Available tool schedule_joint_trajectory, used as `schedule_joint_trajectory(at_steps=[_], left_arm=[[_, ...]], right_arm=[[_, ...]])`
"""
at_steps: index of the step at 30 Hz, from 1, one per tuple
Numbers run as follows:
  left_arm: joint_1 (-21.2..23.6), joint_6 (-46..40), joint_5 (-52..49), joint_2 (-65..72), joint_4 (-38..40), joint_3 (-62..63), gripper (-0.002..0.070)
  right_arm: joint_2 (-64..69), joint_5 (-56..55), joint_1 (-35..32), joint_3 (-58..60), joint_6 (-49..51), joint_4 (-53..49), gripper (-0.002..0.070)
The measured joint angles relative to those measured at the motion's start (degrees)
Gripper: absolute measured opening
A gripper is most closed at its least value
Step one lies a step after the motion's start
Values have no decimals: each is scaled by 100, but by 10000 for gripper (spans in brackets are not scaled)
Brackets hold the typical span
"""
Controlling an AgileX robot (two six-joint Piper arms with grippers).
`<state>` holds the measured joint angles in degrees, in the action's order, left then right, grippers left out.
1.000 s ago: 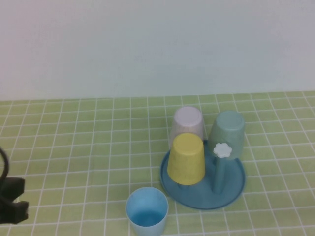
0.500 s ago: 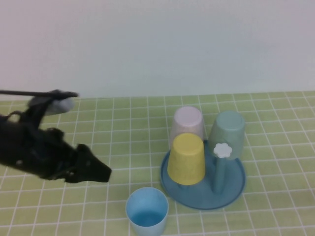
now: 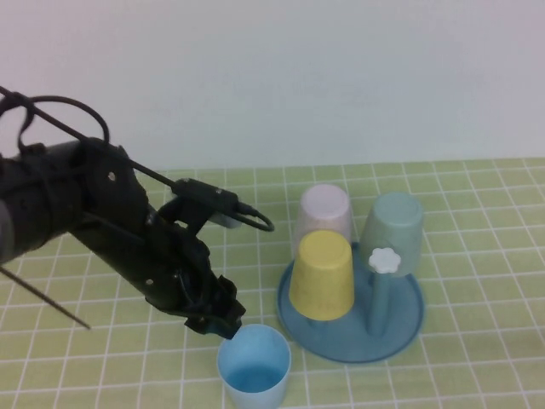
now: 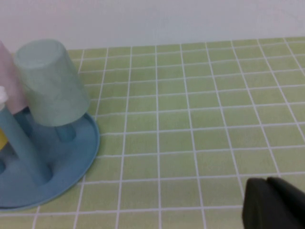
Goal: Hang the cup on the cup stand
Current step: Pick up the cup from the table
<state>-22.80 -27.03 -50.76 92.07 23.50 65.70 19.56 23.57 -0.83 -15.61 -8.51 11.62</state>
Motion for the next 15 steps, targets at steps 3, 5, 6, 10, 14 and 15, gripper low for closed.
schedule_joint_trajectory(at_steps=[3, 5, 6, 10, 14, 15], left_arm=[[-26, 0, 23, 198, -95, 0, 364], [-26, -13, 31, 328, -109, 0, 364], [-36, -66, 31, 375, -109, 0, 364], [-36, -196, 73, 564, -119, 0, 364], [-36, -196, 85, 681, -59, 0, 356], [-36, -196, 95, 681, -59, 0, 340]], right_arm=[[0, 70, 0, 0, -136, 0, -1], [0, 98, 0, 0, -289, 0, -1], [0, 101, 0, 0, -354, 0, -1], [0, 112, 0, 0, -430, 155, -1], [0, 124, 0, 0, -470, 436, -1], [0, 124, 0, 0, -485, 492, -1]])
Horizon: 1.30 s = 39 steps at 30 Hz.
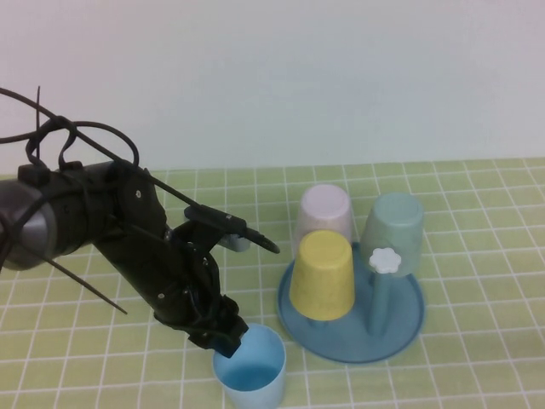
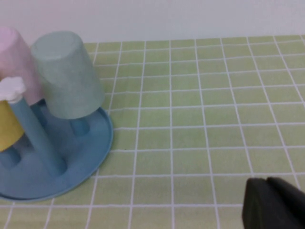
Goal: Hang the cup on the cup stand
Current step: Pick up the cup from the table, then adjust the cup with two arms
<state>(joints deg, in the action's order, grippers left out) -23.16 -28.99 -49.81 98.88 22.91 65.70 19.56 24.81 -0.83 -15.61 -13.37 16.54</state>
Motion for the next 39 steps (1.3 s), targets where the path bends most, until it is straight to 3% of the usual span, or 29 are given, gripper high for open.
schedule_joint_trajectory(at_steps=[4, 8, 12, 17, 20, 23, 28, 32, 39], left_arm=[[0, 64, 0, 0, 39, 0, 202], [0, 31, 62, 0, 177, 0, 47], [0, -78, 93, -20, 559, 25, 14], [0, -402, -660, -134, 1468, 445, 10], [0, -773, -1012, -268, 2403, 815, 10], [-56, -1181, -1172, -310, 3461, 1189, 10], [-635, -1156, -947, -310, 3503, 1817, 10], [-1299, -1147, -774, -310, 3512, 2056, 10], [-2206, -1133, 228, -245, 3636, 2068, 10]], right_arm=[[10, 334, 0, -133, -401, 497, -1], [10, 1008, 0, -483, -1649, 1576, -1], [10, 1779, 0, -876, -2804, 2492, -1], [10, 2391, 0, -1330, -3396, 2750, 24], [10, 2645, 0, -1488, -3694, 2763, 129], [10, 2758, 0, -1520, -3829, 2763, 297], [221, 3041, 61, -1520, -4035, 2408, 597], [495, 3059, 246, -1525, -4211, 1963, 661], [911, 2715, 383, -1534, -4731, 1612, 675]])
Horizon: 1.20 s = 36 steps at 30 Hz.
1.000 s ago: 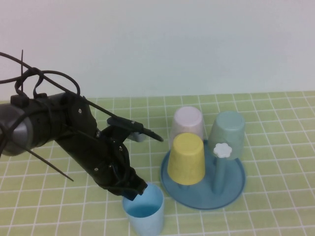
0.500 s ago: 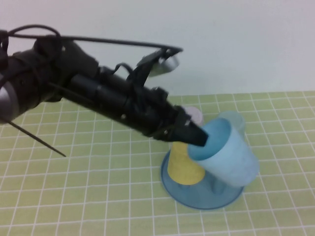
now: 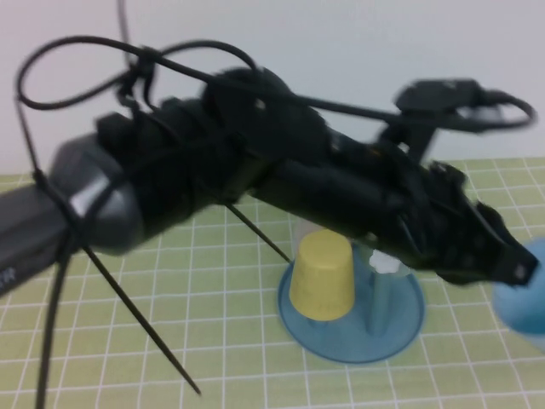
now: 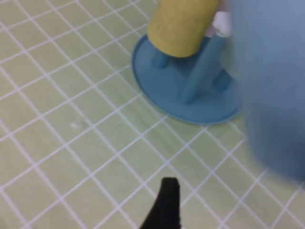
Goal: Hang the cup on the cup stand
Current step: Adjust the cup with two arms
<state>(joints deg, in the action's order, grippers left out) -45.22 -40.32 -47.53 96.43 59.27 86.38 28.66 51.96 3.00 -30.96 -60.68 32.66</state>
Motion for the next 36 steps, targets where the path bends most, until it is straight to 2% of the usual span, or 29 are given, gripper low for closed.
schedule_joint_trajectory(at_steps=[8, 17, 20, 24, 30, 34, 36], left_arm=[[-409, 14, 59, 62, -49, 0, 9], [-435, 14, -34, 62, -30, 0, 8], [-435, 14, -34, 62, -30, 0, 8], [-435, -22, -34, 62, -30, 0, 8], [-435, -352, -123, 62, -30, 0, 10], [-425, -572, -321, 62, -27, 0, 83], [-425, -586, -375, 62, -27, 0, 169]], right_arm=[[147, -547, 0, 0, -95, -209, 676], [147, -673, 3, 0, -367, -183, 673], [147, -673, 3, 0, -385, -183, 646], [147, -662, 3, 0, -395, -174, 571], [147, -603, 3, 0, -413, -174, 549], [147, -493, 3, 0, -422, -85, 547], [147, -506, 3, 0, -422, -57, 547]])
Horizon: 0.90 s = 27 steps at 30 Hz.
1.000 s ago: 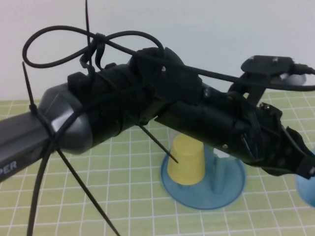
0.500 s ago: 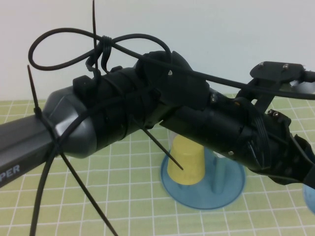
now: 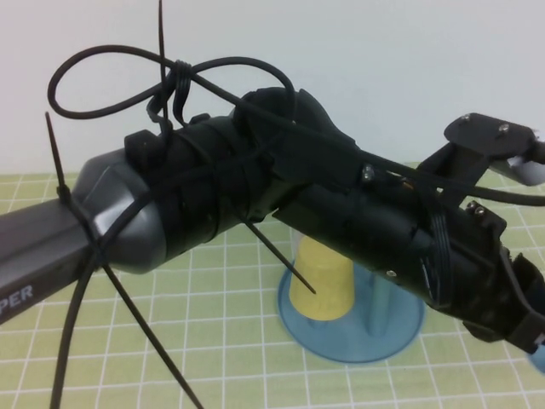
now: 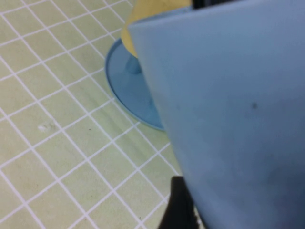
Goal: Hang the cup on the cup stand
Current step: Adjust the cup with two arms
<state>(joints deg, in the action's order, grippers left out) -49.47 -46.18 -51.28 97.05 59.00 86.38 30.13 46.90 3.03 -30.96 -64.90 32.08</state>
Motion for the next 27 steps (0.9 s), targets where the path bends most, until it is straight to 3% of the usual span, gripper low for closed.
schedule_joint_trajectory(at_steps=[3, 5, 8, 12, 21, 27], left_arm=[[150, -15, -187, -52, -152, 69, 289], [389, -28, -399, -121, -271, 262, 332], [665, -28, -851, -236, -282, 556, 349], [680, -97, -1667, -255, -263, 838, 356], [-76, -984, -1832, -255, -257, 839, 358], [-657, -1787, -1213, -255, -1174, 849, 358]], right_arm=[[0, -31, 0, 0, 10, 11, 547], [0, -31, 0, 0, 35, 11, 547], [0, -10, 0, 0, 48, 11, 546], [0, 5, 0, 0, 123, 11, 546], [0, 19, 0, 0, 346, -176, 545], [0, 19, 0, 0, 375, -189, 544]])
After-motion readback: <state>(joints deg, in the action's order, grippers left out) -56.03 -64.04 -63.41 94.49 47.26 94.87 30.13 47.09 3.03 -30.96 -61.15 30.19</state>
